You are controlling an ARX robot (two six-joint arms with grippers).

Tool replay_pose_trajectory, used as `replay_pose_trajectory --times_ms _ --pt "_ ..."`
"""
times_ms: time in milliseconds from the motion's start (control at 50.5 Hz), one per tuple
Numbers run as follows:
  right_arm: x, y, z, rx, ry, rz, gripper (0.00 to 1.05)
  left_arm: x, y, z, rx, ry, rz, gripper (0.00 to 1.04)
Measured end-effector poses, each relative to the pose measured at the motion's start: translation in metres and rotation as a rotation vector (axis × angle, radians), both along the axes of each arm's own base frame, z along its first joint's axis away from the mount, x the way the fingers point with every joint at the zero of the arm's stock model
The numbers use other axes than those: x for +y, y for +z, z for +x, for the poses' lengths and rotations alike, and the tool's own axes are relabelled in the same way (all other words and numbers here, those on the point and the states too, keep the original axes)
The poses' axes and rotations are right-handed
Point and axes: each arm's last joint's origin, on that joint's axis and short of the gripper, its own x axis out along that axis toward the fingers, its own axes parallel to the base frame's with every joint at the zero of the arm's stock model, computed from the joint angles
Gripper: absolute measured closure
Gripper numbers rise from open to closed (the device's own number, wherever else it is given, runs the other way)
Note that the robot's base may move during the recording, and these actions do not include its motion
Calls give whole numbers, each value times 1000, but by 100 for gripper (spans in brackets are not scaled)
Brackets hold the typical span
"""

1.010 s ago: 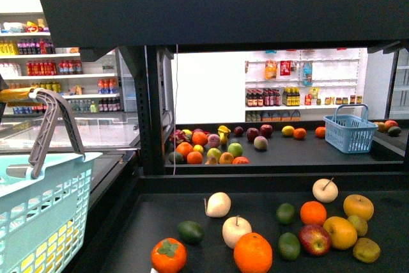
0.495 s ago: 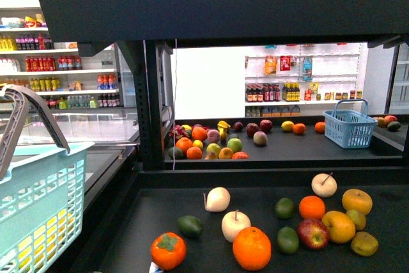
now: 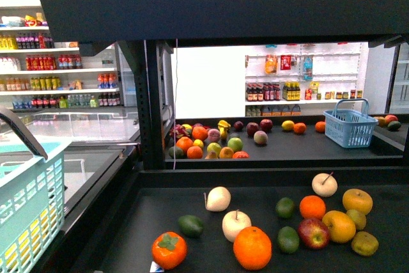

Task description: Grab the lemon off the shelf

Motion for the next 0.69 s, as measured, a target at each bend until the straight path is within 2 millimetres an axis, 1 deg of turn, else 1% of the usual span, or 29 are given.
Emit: replay_pose_trajectory --times_ms 20,79,99,139,277,396,455,534,693 --pt "0 0 0 0 0 0 8 0 0 0 1 1 2 95" --pt "0 0 0 0 0 0 8 -1 -1 0 13 10 56 84" --pt "0 0 0 0 0 0 8 -1 -1 0 15 11 62 82" --pt "0 0 0 0 0 0 8 -1 -2 0 25 14 83 74" --pt "0 0 0 0 0 0 8 -2 -3 0 80 15 113 50" --pt "0 0 0 0 0 0 8 -4 0 -6 163 28 125 19" --pt "0 0 0 0 0 0 8 -6 1 -12 187 25 123 6" --pt "0 0 0 0 0 0 8 -9 6 -18 196 21 123 8" --pt "0 0 0 0 0 0 8 -16 15 -32 220 11 130 8"
